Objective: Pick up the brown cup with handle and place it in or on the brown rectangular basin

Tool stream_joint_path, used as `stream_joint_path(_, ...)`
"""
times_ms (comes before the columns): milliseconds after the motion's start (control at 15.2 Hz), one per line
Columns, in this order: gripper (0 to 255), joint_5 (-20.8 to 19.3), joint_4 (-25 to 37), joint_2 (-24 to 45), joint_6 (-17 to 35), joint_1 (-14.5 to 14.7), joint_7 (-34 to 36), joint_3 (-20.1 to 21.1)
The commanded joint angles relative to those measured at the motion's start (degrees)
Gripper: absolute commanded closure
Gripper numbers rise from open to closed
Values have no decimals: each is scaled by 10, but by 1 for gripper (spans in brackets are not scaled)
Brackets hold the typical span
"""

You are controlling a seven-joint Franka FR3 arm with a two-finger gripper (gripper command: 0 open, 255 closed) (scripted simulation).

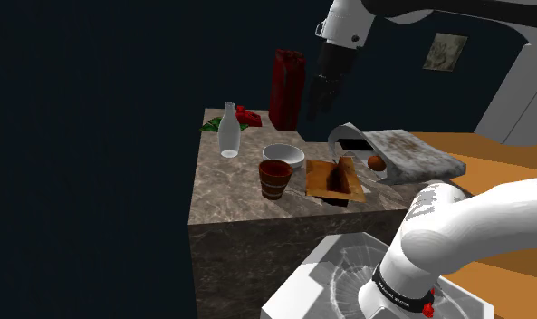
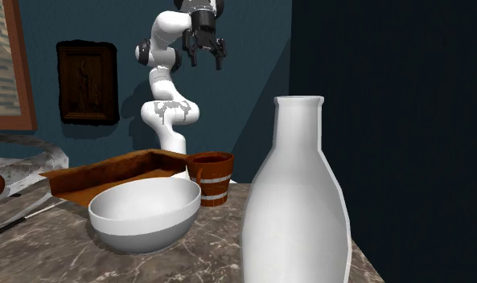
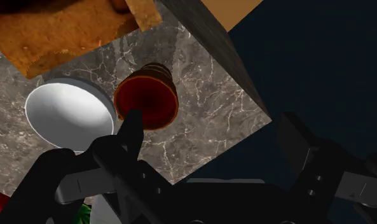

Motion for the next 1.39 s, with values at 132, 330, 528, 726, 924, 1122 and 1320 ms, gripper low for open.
stream_joint_path(132,0,3,-9,28,33,-13,29,6)
stream_joint_path(330,0,6,-18,74,80,-33,72,14)
stream_joint_path(528,0,7,-21,123,126,-52,114,20)
stream_joint_path(726,0,7,-19,175,169,-70,157,25)
stream_joint_path(924,0,5,-13,229,209,-88,198,27)
stream_joint_path(1122,0,2,-2,284,246,-105,240,28)
stream_joint_path(1320,0,-2,12,340,280,-120,281,25)
